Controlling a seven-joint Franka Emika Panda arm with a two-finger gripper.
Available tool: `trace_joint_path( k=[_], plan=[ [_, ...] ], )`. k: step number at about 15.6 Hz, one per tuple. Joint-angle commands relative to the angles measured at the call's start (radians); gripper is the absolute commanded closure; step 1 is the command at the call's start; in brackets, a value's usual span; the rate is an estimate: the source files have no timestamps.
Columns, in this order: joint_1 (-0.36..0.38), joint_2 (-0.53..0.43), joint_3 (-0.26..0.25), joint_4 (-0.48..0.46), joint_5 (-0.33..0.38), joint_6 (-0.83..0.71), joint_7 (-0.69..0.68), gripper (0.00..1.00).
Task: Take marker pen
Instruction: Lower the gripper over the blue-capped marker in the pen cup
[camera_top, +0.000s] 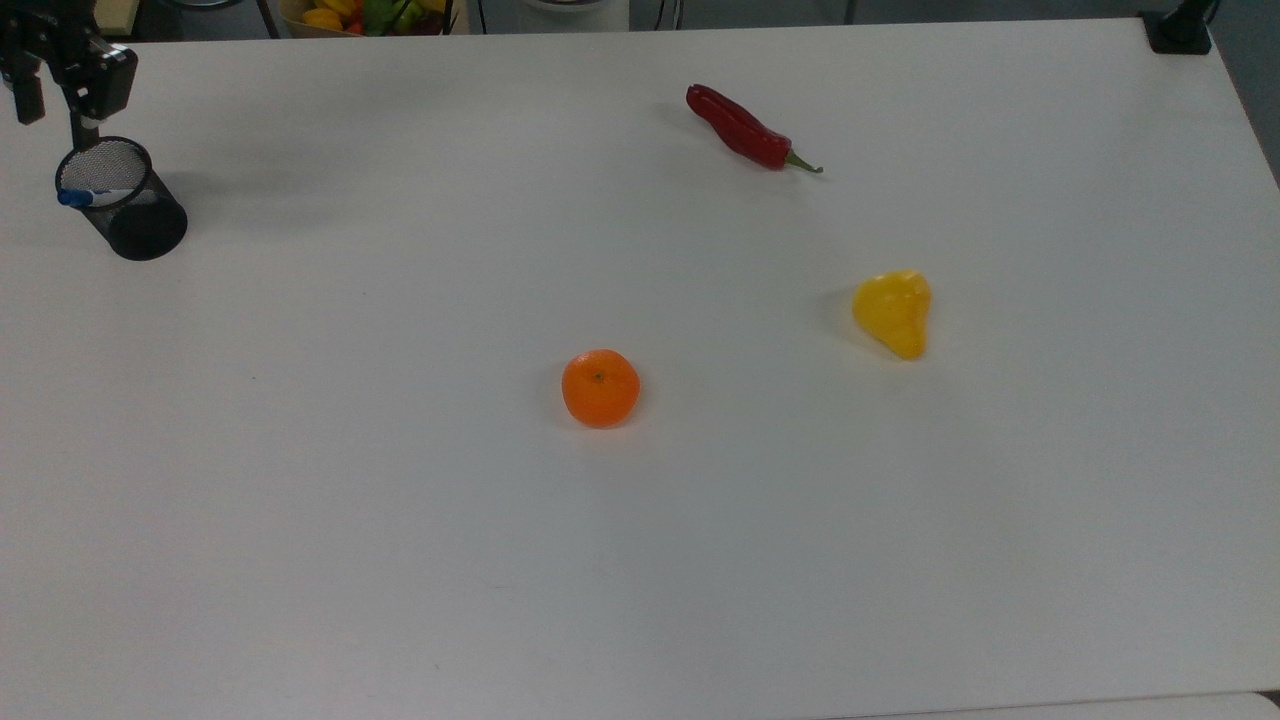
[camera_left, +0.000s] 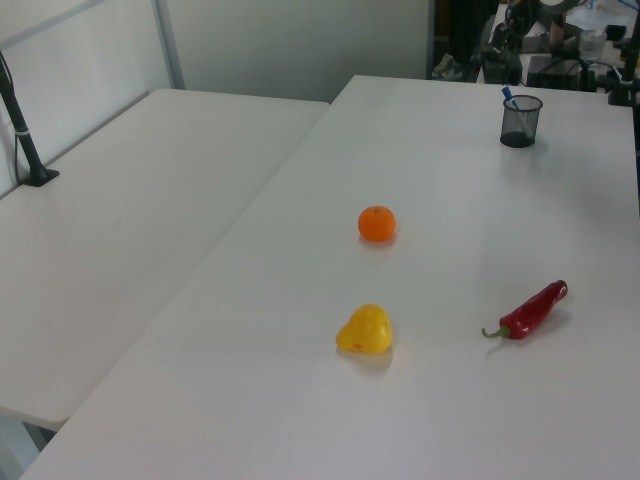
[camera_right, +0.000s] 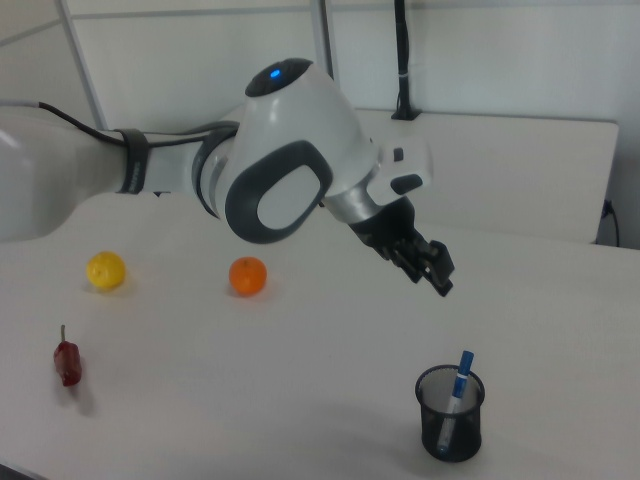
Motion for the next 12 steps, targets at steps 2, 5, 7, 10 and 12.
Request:
trace_joint_path(
  k=[2, 5, 7, 10, 12],
  plan=[
    [0.009, 0.038, -0.043, -0.057, -0.021, 0.123, -0.017, 0.46],
    [-0.007, 0.068, -0.044, -0.085, -0.021, 0.183, -0.017, 0.46],
    [-0.013, 0.084, -0.044, -0.099, -0.021, 0.233, -0.017, 0.46],
    [-0.02, 0.128, -0.044, -0.099, -0.021, 0.27, -0.019, 0.45],
    [-0.03, 0.15, -0.044, -0.099, -0.019, 0.284, -0.019, 0.45]
  ],
)
